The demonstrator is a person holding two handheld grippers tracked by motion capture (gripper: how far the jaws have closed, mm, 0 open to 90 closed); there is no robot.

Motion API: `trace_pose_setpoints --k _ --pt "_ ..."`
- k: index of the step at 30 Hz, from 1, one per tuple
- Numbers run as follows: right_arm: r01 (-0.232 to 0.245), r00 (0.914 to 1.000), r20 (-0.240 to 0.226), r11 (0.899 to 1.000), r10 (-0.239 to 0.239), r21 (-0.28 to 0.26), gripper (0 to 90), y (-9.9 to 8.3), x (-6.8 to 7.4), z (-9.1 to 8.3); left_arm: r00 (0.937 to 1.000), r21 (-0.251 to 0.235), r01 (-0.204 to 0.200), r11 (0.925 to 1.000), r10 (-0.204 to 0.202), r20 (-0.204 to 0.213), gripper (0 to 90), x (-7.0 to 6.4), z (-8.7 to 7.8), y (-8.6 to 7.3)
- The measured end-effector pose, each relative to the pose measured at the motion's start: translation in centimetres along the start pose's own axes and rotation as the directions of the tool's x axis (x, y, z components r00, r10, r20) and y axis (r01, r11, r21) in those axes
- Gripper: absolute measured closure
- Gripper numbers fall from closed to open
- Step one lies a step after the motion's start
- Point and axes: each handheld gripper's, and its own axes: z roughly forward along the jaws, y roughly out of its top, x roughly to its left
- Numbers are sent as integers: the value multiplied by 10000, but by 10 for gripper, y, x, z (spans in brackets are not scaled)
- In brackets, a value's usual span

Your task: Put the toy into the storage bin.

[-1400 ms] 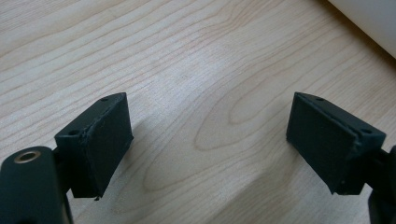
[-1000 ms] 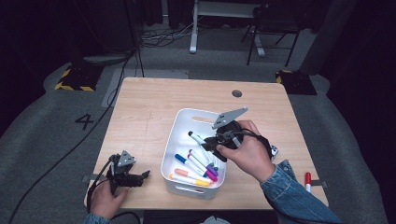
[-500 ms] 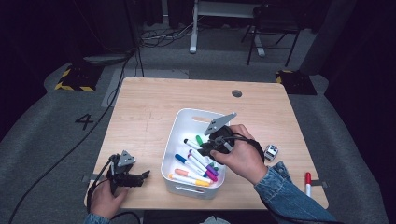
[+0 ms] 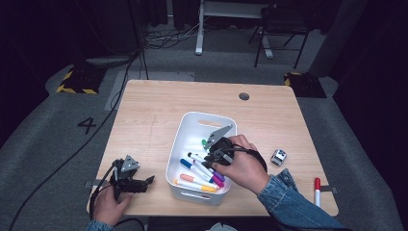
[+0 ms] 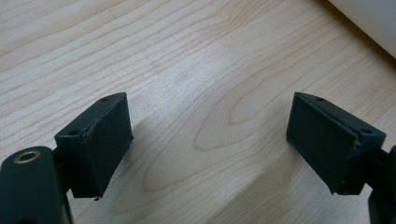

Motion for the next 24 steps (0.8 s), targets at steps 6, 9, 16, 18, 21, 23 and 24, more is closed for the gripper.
trace_pose_setpoints --k 6,9,16,18,21,23,24 --pt "293 9995 -97 9992 -290 270 766 0 3 9 10000 -7 7 10000 -7 0 144 0 0 0" --pt "126 9996 -240 9999 -124 79 616 -1 4 12 10000 -2 -1 10000 1 0 144 0 0 0" --pt "-196 9998 77 9974 202 -696 538 -4 2 -9 10000 -1 2 10000 -2 0 144 0 0 0" --pt "-267 9994 179 9957 284 -891 538 -6 -1 -15 10000 -1 0 10000 0 0 144 0 0 0" --pt "-372 9986 339 9928 413 -1138 534 -12 -5 -24 10000 -8 7 10000 -7 -4 144 0 0 0" --pt "-453 9977 449 9917 511 -1207 535 -15 -8 -29 10000 -2 3 10000 -3 -1 144 0 0 0" --pt "-587 9966 500 9900 655 -1283 535 -18 -9 -33 10000 -1 0 10000 0 1 144 0 0 0"
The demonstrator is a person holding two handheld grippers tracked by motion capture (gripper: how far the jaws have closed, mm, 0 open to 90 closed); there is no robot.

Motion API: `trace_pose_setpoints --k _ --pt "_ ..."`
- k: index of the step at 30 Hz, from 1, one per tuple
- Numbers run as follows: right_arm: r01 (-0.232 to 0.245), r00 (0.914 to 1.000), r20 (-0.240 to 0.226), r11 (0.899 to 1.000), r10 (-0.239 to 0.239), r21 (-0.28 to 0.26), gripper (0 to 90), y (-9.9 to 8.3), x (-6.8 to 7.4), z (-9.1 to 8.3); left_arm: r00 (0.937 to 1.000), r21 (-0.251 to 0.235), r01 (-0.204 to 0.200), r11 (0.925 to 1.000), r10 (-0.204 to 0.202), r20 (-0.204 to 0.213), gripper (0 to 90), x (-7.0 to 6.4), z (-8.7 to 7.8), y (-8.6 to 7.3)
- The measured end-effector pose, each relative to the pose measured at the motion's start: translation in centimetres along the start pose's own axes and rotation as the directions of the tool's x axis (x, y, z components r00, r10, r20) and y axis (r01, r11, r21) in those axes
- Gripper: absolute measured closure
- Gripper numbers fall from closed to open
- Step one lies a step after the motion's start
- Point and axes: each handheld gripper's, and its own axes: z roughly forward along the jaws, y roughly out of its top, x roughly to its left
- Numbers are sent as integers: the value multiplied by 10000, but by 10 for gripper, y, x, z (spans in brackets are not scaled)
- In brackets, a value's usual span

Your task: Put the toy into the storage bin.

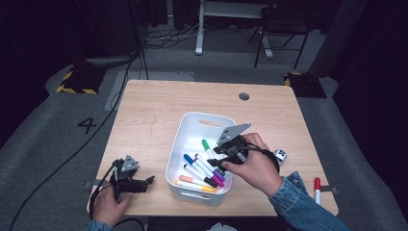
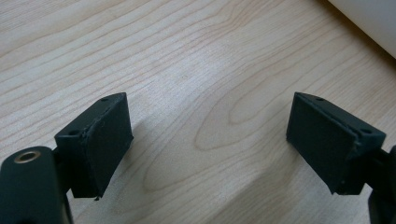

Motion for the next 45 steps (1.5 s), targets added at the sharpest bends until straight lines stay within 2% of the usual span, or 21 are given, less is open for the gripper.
trace_pose_setpoints --k 11,17,20,23,29,33,35,37,38,39,42,45 --pt "-838 9938 690 9955 867 -439 541 -22 -24 -32 10000 -6 27 10000 -27 -59 144 0 0 0" --pt "-1164 9858 1159 9919 1216 -511 544 -33 -37 -47 10000 -8 25 10000 -25 -76 144 0 0 0" --pt "-1363 9802 1391 9898 1408 -414 545 -39 -45 -48 10000 -5 27 10000 -27 -65 144 0 0 0" --pt "-1662 9746 1483 9858 1680 -244 544 -48 -53 -42 10000 -8 29 10000 -29 -60 144 0 0 0" --pt "-1859 9726 1421 9826 1838 16 524 -59 -61 -23 10000 -7 25 10000 -25 -59 144 0 0 0" --pt "-1776 9756 1320 9841 1753 52 509 -64 -64 -11 10000 -7 26 10000 -26 -61 144 0 0 0" --pt "-1923 9747 1161 9813 1908 12 498 -65 -63 -6 10000 -10 27 10000 -27 -76 144 0 0 0" --pt "-1917 9747 1177 9815 1901 18 526 -64 -63 -2 10000 -10 32 10000 -32 -53 144 0 0 0" --pt "-1751 9771 1233 9845 1735 20 552 -64 -64 -1 10000 -9 31 10000 -31 -53 144 0 0 0" --pt "-1863 9754 1201 9825 1847 18 584 -63 -63 0 10000 -8 28 10000 -28 -62 144 0 0 0" --pt "-1856 9769 1093 9826 1837 70 592 -61 -62 5 10000 -8 31 10000 -31 -61 144 0 0 0" --pt "-1625 9801 1173 9866 1600 124 589 -58 -61 12 10000 -15 45 10000 -46 -58 144 0 0 0"
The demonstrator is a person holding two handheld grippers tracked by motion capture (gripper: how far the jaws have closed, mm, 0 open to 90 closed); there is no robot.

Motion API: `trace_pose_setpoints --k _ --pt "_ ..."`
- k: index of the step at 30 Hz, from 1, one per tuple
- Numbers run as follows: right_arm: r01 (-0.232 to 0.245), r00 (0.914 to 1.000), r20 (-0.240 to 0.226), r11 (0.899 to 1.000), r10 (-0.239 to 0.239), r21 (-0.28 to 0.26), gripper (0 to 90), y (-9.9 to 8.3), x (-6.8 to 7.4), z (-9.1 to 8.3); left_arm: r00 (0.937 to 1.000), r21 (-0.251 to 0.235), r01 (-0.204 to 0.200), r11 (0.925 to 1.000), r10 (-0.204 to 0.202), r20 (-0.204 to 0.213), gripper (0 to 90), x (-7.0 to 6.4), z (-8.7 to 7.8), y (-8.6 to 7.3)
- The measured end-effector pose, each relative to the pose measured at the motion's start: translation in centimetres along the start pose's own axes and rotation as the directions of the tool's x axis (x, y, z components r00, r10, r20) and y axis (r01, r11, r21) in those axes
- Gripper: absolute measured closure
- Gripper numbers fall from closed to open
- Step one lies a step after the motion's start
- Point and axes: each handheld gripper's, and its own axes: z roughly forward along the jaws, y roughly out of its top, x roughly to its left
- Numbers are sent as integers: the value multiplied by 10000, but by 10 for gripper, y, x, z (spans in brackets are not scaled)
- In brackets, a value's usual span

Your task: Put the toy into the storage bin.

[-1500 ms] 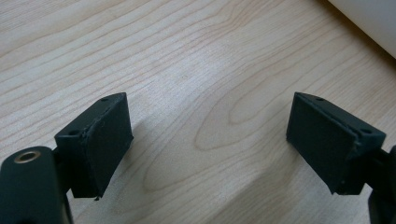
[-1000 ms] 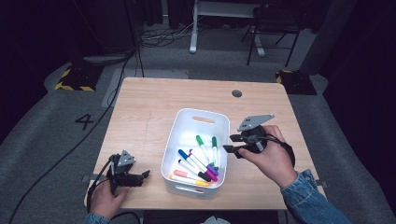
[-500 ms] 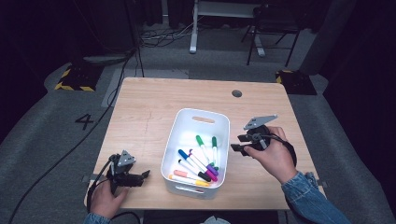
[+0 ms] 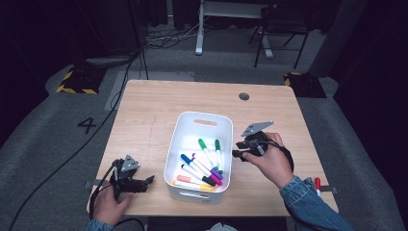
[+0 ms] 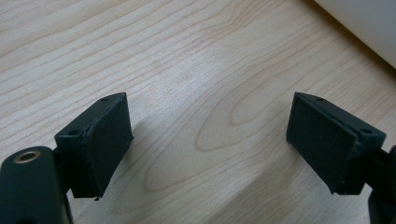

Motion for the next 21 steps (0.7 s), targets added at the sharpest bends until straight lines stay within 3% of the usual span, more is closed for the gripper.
trace_pose_setpoints --k 3,7,8,14,21 --pt "47 10000 -29 10000 -47 -37 527 2 0 8 10000 -8 24 10000 -24 34 144 0 0 0" --pt "-302 9995 22 9995 302 48 479 -2 -9 22 10000 4 0 10000 0 15 144 0 0 0" --pt "-540 9985 22 9985 540 78 478 -3 -11 25 10000 3 -2 10000 2 5 144 0 0 0" --pt "-974 9951 214 9943 965 438 465 -14 -26 49 10000 5 0 10000 0 11 144 0 0 0" --pt "-1267 9919 125 9890 1261 761 456 -26 -30 69 10000 2 1 10000 -1 1 144 0 0 0"
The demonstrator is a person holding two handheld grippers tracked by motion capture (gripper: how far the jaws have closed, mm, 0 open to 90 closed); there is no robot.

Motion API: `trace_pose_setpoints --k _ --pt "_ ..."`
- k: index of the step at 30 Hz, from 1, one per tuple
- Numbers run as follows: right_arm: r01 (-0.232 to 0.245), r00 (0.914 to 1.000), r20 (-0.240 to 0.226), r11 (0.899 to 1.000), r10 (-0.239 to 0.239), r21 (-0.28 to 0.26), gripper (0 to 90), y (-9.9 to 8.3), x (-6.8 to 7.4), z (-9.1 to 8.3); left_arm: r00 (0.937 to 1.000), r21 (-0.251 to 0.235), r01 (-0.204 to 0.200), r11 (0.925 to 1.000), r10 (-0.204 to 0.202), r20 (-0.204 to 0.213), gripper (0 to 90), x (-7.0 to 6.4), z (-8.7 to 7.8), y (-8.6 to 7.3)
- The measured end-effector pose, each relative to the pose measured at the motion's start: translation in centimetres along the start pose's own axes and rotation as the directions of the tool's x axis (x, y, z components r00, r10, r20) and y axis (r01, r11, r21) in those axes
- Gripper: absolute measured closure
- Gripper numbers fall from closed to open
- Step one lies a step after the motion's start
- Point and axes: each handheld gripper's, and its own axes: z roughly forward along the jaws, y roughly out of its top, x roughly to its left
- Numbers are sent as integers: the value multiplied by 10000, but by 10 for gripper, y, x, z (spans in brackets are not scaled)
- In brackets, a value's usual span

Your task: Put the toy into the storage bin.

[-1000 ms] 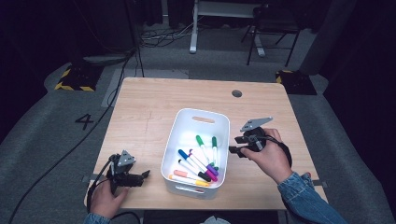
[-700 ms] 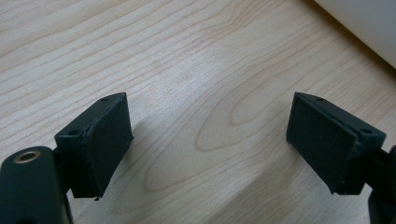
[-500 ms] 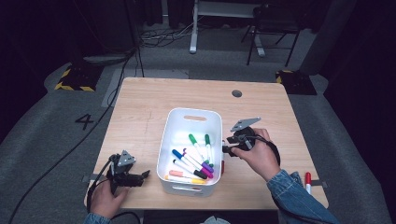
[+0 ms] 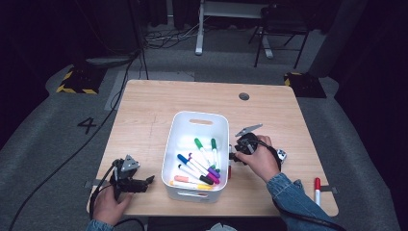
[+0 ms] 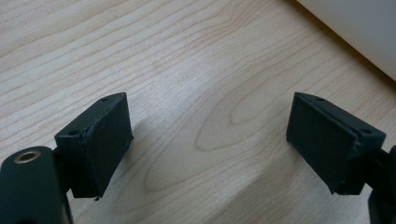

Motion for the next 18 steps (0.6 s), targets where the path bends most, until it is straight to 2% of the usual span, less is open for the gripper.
trace_pose_setpoints --k 5,9,12,14,18 --pt "-53 10000 -20 9997 54 238 470 -5 1 8 10000 1 0 10000 0 13 144 0 0 0" --pt "66 9997 230 9985 -78 546 592 -10 2 8 10000 5 3 10000 -3 8 144 0 0 0" --pt "186 9977 633 9966 -238 808 763 -13 5 5 10000 -1 -3 10000 3 10 144 0 0 0" --pt "178 9967 778 9963 -244 838 769 -14 6 3 10000 2 -6 10000 6 -9 144 0 0 0" --pt "118 9969 768 9966 -181 813 770 -15 6 3 10000 2 2 10000 -2 23 144 0 0 0"
